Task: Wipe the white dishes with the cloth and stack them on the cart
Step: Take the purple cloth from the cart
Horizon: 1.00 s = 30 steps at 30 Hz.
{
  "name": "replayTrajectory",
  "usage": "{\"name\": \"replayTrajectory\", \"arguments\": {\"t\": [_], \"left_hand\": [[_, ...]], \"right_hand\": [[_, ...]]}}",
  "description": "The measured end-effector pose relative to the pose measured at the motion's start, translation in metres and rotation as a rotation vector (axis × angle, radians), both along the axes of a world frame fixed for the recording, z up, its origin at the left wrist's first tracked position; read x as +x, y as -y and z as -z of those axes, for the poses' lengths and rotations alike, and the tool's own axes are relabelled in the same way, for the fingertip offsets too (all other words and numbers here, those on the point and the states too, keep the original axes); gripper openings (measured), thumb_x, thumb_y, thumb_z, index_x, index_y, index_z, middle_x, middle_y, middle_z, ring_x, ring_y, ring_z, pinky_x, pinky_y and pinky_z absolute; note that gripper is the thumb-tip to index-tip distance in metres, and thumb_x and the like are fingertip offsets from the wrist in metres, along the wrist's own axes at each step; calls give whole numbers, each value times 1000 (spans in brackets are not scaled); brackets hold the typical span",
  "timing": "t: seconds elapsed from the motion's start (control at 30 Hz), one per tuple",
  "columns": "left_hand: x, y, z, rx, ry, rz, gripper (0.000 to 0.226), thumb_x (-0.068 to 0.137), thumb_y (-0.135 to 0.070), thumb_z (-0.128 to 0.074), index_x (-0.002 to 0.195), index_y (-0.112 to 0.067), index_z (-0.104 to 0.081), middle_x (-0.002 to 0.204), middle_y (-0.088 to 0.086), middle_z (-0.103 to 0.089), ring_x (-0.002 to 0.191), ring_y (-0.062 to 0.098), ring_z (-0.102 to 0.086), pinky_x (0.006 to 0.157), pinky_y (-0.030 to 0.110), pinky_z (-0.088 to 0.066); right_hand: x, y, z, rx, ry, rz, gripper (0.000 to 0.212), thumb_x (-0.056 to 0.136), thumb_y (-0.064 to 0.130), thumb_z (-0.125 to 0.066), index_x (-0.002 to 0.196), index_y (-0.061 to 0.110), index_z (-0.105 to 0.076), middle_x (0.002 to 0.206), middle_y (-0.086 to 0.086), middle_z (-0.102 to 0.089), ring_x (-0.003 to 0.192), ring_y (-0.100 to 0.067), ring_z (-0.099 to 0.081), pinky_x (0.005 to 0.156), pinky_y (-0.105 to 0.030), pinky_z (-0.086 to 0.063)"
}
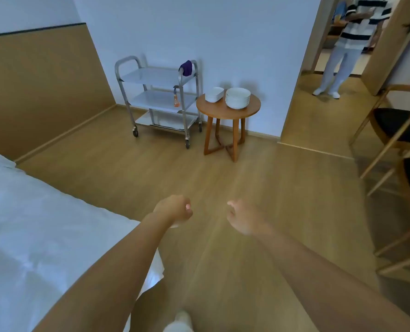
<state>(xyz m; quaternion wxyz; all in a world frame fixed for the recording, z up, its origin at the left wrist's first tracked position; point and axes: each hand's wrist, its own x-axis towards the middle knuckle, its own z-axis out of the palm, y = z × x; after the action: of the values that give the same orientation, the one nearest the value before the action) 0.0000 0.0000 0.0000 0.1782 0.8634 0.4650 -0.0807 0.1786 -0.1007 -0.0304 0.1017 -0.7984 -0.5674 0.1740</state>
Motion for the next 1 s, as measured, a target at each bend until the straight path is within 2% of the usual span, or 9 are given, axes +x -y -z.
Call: {"name": "replayTrajectory", "arguments": {"t": [0.33,0.63,0.83,1.0], "left_hand": [[42,-70,15,10,-9,48,29,95,-26,-42,116,-17,-61,116,4,-64,105,24,-60,89,37,-51],[82,-202,16,-25,-2,72,30,95,-26,-43,118,-17,-61,116,5,-65,103,24,-61,86,36,-52],[98,-286,12,-19,25,68,28,93,-24,-43,113,-16,-63,113,5,-66,101,25,-61,84,35,-51],[111,-329,11,-29,18,93,28,94,-25,-44,115,-16,-62,115,5,-65,102,25,-60,84,35,-50]], "right_hand": [[29,-66,18,-33,12,-10,47,94,29,-42,138,15,-43,139,-7,-47,126,-24,-45,100,-31,-37],[60,-198,16,-74,15,-5,47,94,27,-42,140,12,-41,141,-8,-45,130,-24,-40,104,-33,-34],[76,-284,13,-55,11,34,43,94,27,-46,133,10,-47,135,-9,-49,126,-25,-43,103,-36,-38],[86,-331,14,-41,0,35,47,95,27,-47,139,11,-41,139,-6,-46,129,-23,-40,107,-36,-34]]}}
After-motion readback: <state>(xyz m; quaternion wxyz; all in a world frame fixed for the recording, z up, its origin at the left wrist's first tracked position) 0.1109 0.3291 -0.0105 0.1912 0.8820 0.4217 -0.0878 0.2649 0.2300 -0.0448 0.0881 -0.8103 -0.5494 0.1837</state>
